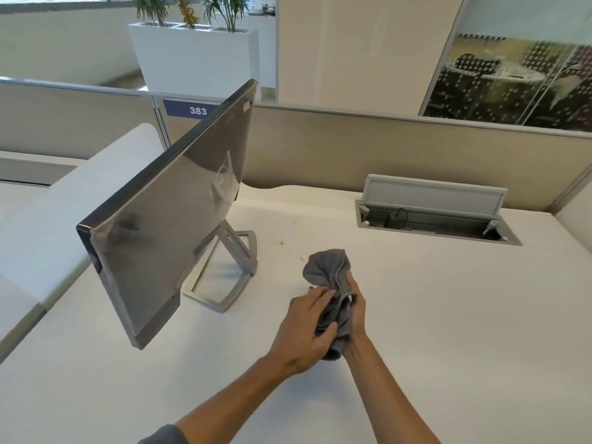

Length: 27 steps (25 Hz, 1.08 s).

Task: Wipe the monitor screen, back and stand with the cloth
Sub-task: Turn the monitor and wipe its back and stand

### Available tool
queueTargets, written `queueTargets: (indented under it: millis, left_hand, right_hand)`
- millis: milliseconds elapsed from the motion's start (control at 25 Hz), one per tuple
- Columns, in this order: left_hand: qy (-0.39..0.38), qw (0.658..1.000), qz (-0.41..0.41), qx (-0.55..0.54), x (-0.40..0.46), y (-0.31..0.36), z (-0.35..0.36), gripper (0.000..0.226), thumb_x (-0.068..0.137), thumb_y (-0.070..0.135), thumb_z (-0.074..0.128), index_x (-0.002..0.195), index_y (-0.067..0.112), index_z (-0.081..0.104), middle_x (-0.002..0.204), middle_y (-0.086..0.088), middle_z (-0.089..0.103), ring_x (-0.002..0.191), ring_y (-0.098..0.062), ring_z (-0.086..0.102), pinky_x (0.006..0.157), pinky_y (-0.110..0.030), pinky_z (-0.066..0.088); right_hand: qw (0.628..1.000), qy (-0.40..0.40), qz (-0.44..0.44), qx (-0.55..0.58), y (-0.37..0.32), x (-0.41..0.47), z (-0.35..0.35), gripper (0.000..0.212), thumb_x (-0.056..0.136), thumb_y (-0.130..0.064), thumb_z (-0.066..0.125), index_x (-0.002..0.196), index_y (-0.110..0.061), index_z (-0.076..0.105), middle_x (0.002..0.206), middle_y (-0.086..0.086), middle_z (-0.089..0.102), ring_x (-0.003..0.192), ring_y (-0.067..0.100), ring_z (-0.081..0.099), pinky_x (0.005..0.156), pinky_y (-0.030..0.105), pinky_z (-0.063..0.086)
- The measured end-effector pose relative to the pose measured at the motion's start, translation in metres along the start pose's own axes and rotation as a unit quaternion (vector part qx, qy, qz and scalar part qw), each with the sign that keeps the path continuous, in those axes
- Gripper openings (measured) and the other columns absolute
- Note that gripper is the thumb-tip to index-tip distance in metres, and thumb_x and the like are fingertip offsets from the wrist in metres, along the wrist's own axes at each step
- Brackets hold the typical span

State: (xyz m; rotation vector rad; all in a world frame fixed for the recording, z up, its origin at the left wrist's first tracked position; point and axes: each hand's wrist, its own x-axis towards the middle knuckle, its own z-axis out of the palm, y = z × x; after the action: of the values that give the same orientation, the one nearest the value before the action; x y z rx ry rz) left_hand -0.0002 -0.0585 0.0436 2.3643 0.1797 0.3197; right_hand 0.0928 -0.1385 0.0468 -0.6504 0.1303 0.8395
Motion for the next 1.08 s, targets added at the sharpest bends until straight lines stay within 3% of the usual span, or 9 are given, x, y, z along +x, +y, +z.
queueTargets:
  millis: [80, 240, 320, 480, 760, 840, 920, 1000, 1080]
  left_hand:
    - [0.048, 0.992, 0.079, 0.082, 0.004, 0.011, 0.01, 0.047, 0.089, 0.043, 0.048, 0.13, 0.021, 0.054, 0.133, 0.001, 0.053, 0.118, -0.015, 0.048, 0.107, -0.034, 0.037]
    - [0.1, 0.978, 0.139, 0.117, 0.007, 0.028, 0.029, 0.029, 0.085, 0.037, 0.056, 0.107, 0.019, 0.064, 0.1, 0.004, 0.064, 0.086, -0.013, 0.057, 0.082, -0.03, 0.051]
    - [0.086, 0.986, 0.111, 0.091, 0.01, 0.033, 0.036, 0.036, 0.085, 0.042, 0.056, 0.113, 0.021, 0.062, 0.103, 0.006, 0.063, 0.087, -0.012, 0.057, 0.08, -0.029, 0.052]
    - [0.035, 0.999, 0.029, 0.02, 0.028, 0.04, 0.044, 0.06, 0.087, 0.061, 0.044, 0.136, 0.026, 0.048, 0.133, 0.01, 0.05, 0.117, -0.008, 0.045, 0.103, -0.028, 0.038]
    - [-0.05, 0.994, 0.077, -0.06, 0.031, 0.061, 0.075, 0.046, 0.093, 0.049, 0.05, 0.132, 0.025, 0.052, 0.125, 0.011, 0.055, 0.108, -0.003, 0.051, 0.094, -0.026, 0.046]
    - [-0.049, 0.991, 0.05, -0.111, 0.036, 0.059, 0.081, 0.038, 0.094, 0.046, 0.049, 0.128, 0.029, 0.053, 0.122, 0.015, 0.058, 0.107, -0.003, 0.055, 0.09, -0.024, 0.048]
    - [-0.059, 0.991, -0.002, -0.119, 0.038, 0.052, 0.086, 0.041, 0.095, 0.052, 0.045, 0.132, 0.034, 0.049, 0.131, 0.016, 0.055, 0.117, -0.003, 0.053, 0.097, -0.026, 0.047]
    - [-0.093, 0.993, -0.057, -0.049, 0.037, 0.037, 0.091, 0.053, 0.095, 0.057, 0.039, 0.142, 0.033, 0.038, 0.148, 0.015, 0.04, 0.135, -0.006, 0.038, 0.114, -0.025, 0.029]
    - [-0.113, 0.99, -0.075, 0.05, 0.036, 0.017, 0.092, 0.063, 0.095, 0.057, 0.033, 0.15, 0.027, 0.027, 0.156, 0.011, 0.025, 0.144, -0.007, 0.02, 0.114, -0.019, 0.008]
  right_hand:
    - [1.0, 0.005, -0.018, 0.016, -0.009, -0.005, -0.01, 0.04, 0.096, -0.035, 0.043, 0.115, -0.008, 0.066, 0.098, 0.015, 0.067, 0.085, 0.027, 0.063, 0.08, 0.038, 0.053]
    - [0.993, 0.091, -0.04, -0.067, -0.037, -0.005, -0.028, 0.021, 0.092, -0.013, 0.044, 0.096, -0.007, 0.064, 0.074, 0.013, 0.067, 0.061, 0.024, 0.063, 0.056, 0.031, 0.055]
    - [0.987, 0.125, -0.044, -0.088, -0.053, -0.003, -0.04, 0.016, 0.083, -0.014, 0.052, 0.095, -0.007, 0.06, 0.075, 0.013, 0.065, 0.063, 0.025, 0.062, 0.059, 0.033, 0.054]
    - [0.988, 0.131, -0.035, -0.074, -0.085, -0.001, -0.062, 0.045, 0.072, -0.021, 0.058, 0.114, -0.006, 0.058, 0.104, 0.021, 0.063, 0.09, 0.036, 0.061, 0.091, 0.048, 0.049]
    - [0.969, 0.204, -0.056, -0.124, -0.117, 0.001, -0.074, 0.016, 0.085, -0.013, 0.049, 0.097, -0.007, 0.057, 0.085, 0.014, 0.059, 0.072, 0.027, 0.057, 0.065, 0.034, 0.052]
    - [0.925, 0.26, -0.121, -0.25, -0.131, -0.003, -0.073, 0.013, 0.091, -0.008, 0.046, 0.096, -0.011, 0.058, 0.085, 0.011, 0.058, 0.066, 0.02, 0.055, 0.055, 0.026, 0.05]
    - [0.848, 0.253, -0.196, -0.423, -0.143, -0.005, -0.077, 0.034, 0.094, -0.005, 0.042, 0.121, -0.021, 0.054, 0.104, 0.005, 0.061, 0.082, 0.016, 0.062, 0.063, 0.019, 0.052]
    - [0.705, 0.221, -0.228, -0.634, -0.147, -0.001, -0.089, 0.048, 0.097, -0.01, 0.04, 0.144, -0.024, 0.038, 0.137, 0.004, 0.05, 0.12, 0.022, 0.053, 0.094, 0.031, 0.049]
    - [0.532, 0.178, -0.175, -0.809, -0.135, 0.003, -0.105, 0.059, 0.099, -0.02, 0.041, 0.153, -0.019, 0.017, 0.157, 0.006, 0.024, 0.144, 0.028, 0.023, 0.112, 0.045, 0.032]
